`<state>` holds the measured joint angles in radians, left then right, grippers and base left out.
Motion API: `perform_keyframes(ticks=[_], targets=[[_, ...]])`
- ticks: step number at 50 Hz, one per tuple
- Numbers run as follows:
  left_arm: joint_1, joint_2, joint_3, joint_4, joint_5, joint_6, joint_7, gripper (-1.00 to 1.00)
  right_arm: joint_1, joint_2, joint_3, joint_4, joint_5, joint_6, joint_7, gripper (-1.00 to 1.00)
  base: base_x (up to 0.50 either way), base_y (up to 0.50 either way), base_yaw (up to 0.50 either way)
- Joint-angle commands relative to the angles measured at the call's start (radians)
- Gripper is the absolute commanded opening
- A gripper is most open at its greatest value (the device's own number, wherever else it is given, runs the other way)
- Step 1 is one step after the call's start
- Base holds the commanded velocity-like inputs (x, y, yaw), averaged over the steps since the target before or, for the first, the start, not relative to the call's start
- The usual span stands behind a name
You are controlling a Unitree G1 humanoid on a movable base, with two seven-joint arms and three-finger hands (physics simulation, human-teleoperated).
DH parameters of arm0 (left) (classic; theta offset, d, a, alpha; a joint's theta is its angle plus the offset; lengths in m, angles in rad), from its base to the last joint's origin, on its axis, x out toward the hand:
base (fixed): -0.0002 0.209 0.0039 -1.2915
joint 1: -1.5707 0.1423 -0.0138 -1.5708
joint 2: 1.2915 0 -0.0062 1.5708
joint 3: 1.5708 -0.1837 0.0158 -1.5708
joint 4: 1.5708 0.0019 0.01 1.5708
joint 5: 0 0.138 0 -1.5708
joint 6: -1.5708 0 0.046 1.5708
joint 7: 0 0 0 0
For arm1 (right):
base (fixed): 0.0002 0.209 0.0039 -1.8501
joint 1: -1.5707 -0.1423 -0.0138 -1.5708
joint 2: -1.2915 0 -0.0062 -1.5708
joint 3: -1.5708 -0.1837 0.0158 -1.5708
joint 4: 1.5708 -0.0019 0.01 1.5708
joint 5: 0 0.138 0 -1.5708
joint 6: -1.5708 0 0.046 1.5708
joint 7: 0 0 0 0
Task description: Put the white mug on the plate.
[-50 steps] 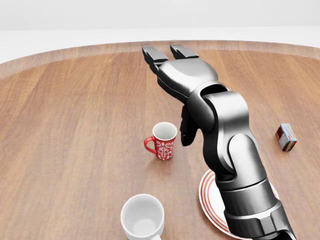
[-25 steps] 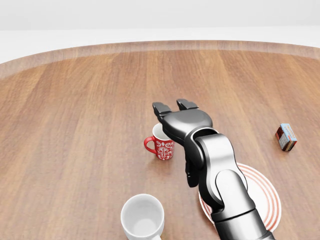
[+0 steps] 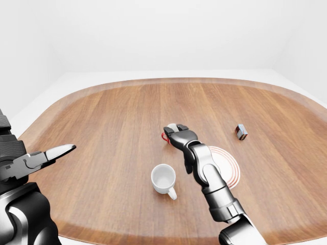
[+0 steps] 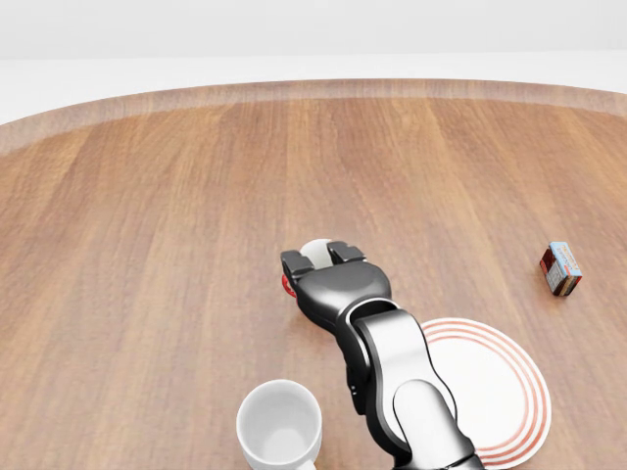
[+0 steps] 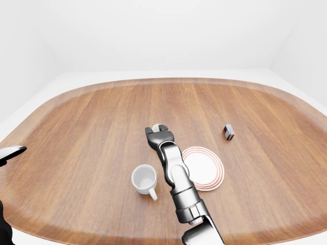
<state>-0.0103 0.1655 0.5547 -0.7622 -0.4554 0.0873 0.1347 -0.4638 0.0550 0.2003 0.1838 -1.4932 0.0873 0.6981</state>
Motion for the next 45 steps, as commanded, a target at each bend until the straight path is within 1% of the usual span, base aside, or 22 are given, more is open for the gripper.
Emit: perform_keyframes(ticks=[1, 8, 14, 19, 28, 33, 45], targets=[[0.001, -0.002, -0.003, -0.001, 0.001, 0.0, -0.002, 1.0, 0.071, 0.046, 0.048, -0.029, -0.044, 0.0, 0.0, 1.0, 0.0, 0.0, 0.0], [0.007, -0.006, -0.002, -0.004, 0.001, 0.0, -0.004, 1.0, 0.123, 0.068, 0.082, -0.069, -0.069, 0.0, 0.0, 1.0, 0.0, 0.0, 0.0], [0.009, -0.008, -0.003, -0.007, 0.0, 0.0, -0.005, 1.0, 0.146, 0.086, 0.104, -0.079, -0.082, -0.009, 0.0, 1.0, 0.0, 0.0, 0.0], [0.008, -0.009, -0.004, -0.006, 0.002, 0.0, -0.006, 1.0, 0.15, 0.09, 0.106, -0.047, -0.078, -0.012, 0.0, 1.0, 0.0, 0.0, 0.0], [0.007, -0.009, -0.005, -0.005, 0.002, 0.0, -0.005, 1.0, 0.148, 0.118, 0.129, -0.03, -0.084, -0.003, 0.0, 1.0, 0.0, 0.0, 0.0], [0.005, -0.005, 0.003, -0.006, -0.007, 0.0, -0.003, 1.0, 0.152, 0.126, 0.138, -0.015, -0.08, -0.007, 0.0, 1.0, 0.0, 0.0, 0.0], [0.004, -0.005, -0.003, -0.002, -0.004, 0.0, -0.003, 1.0, 0.161, 0.159, 0.172, -0.028, -0.09, -0.001, 0.0, 1.0, 0.0, 0.0, 0.0]])
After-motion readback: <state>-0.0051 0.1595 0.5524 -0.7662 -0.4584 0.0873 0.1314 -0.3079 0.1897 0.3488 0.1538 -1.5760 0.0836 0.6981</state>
